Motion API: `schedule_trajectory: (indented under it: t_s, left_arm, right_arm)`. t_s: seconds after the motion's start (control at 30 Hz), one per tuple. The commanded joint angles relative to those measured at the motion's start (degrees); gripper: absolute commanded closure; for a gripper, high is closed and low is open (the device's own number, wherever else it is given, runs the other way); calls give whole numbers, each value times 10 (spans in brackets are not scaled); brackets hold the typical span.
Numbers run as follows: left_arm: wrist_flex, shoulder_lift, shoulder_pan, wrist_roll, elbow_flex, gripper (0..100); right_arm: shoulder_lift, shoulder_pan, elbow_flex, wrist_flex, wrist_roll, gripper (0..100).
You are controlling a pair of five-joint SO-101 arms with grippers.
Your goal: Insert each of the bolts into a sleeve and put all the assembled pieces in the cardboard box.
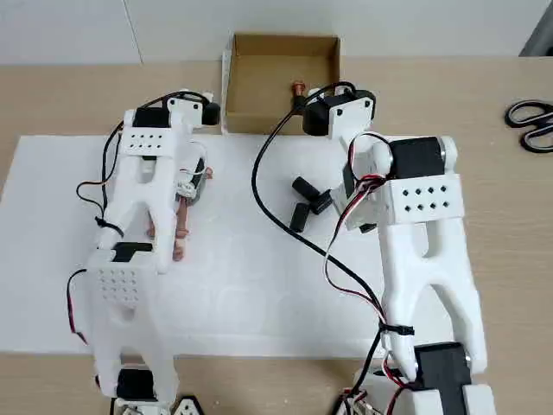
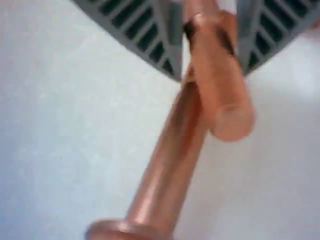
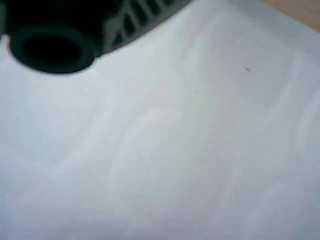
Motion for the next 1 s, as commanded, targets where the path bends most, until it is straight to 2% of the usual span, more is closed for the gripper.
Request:
schedule_trajectory:
  t_s: [0.0,0.27,0.4,0.5,0.67,0.97]
  left_arm:
    - [-6,-8,-1,9,-4,945]
    - [-2,-15,4,10,-8,956]
    - [42,-15,19,-11,-41,957]
    - [44,-17,29,-25,-56,961]
    - [44,-69,33,-36,-45,979]
    - [43,-185,35,-167,67,979]
  right_arm:
    - [-27,1,-4,5,-7,950]
    - [-27,1,-4,5,-6,950]
    - [-27,1,-4,5,-5,950]
    - [-27,1,-4,5,-4,950]
    - [-27,4,-4,5,-4,950]
    - [-28,5,-6,5,-3,949]
